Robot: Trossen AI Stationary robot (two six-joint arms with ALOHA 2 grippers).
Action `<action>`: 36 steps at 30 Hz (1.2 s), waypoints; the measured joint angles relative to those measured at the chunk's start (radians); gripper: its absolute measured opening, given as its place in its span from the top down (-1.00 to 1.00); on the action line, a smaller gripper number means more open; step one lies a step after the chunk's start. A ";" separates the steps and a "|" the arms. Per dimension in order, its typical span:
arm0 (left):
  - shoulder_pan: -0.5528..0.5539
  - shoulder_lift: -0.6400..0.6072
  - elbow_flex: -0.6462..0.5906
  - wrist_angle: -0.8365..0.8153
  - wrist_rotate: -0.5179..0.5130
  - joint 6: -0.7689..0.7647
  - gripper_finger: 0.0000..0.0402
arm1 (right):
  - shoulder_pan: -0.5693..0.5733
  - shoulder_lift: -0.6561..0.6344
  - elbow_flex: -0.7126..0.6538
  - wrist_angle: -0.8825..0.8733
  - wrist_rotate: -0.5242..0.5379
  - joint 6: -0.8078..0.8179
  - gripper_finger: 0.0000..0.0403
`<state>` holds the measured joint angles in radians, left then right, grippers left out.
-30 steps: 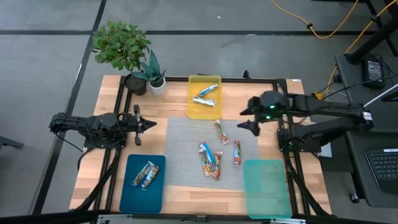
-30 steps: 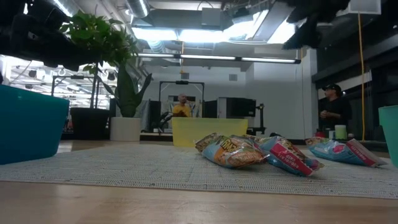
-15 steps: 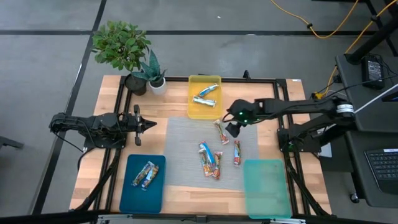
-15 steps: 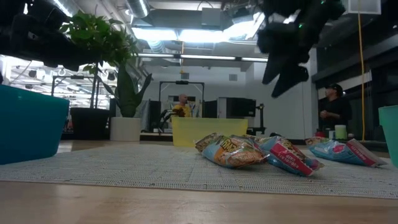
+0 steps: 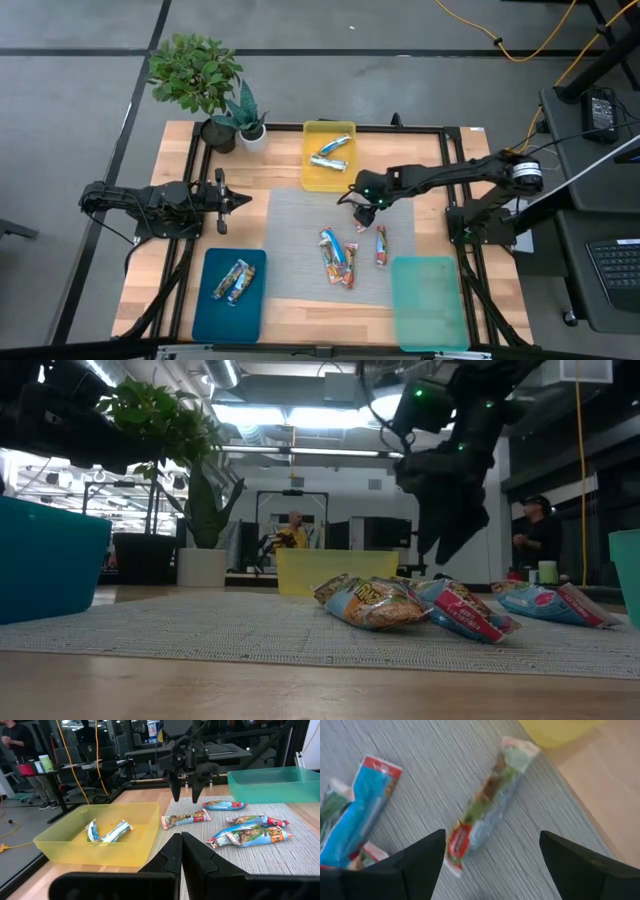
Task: Pick and place Granola Bars by type
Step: Put the red granola bar into the light blue bin
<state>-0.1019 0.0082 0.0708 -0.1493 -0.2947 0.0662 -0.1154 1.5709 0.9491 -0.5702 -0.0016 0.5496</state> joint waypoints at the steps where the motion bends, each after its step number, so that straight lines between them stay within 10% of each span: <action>1: 0.000 0.000 0.000 0.000 0.000 0.000 0.99 | 0.000 0.016 0.013 0.001 0.000 0.000 -0.60; 13: 0.000 0.000 0.000 0.000 0.000 0.000 0.97 | 0.005 0.225 0.244 -0.128 0.007 -0.062 -0.60; 36: 0.000 0.000 0.000 0.000 0.000 0.000 0.96 | 0.001 0.304 0.220 -0.104 0.053 -0.087 -0.51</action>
<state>-0.1017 0.0082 0.0708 -0.1490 -0.2947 0.0662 -0.1146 1.8747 1.1690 -0.6737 0.0509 0.4628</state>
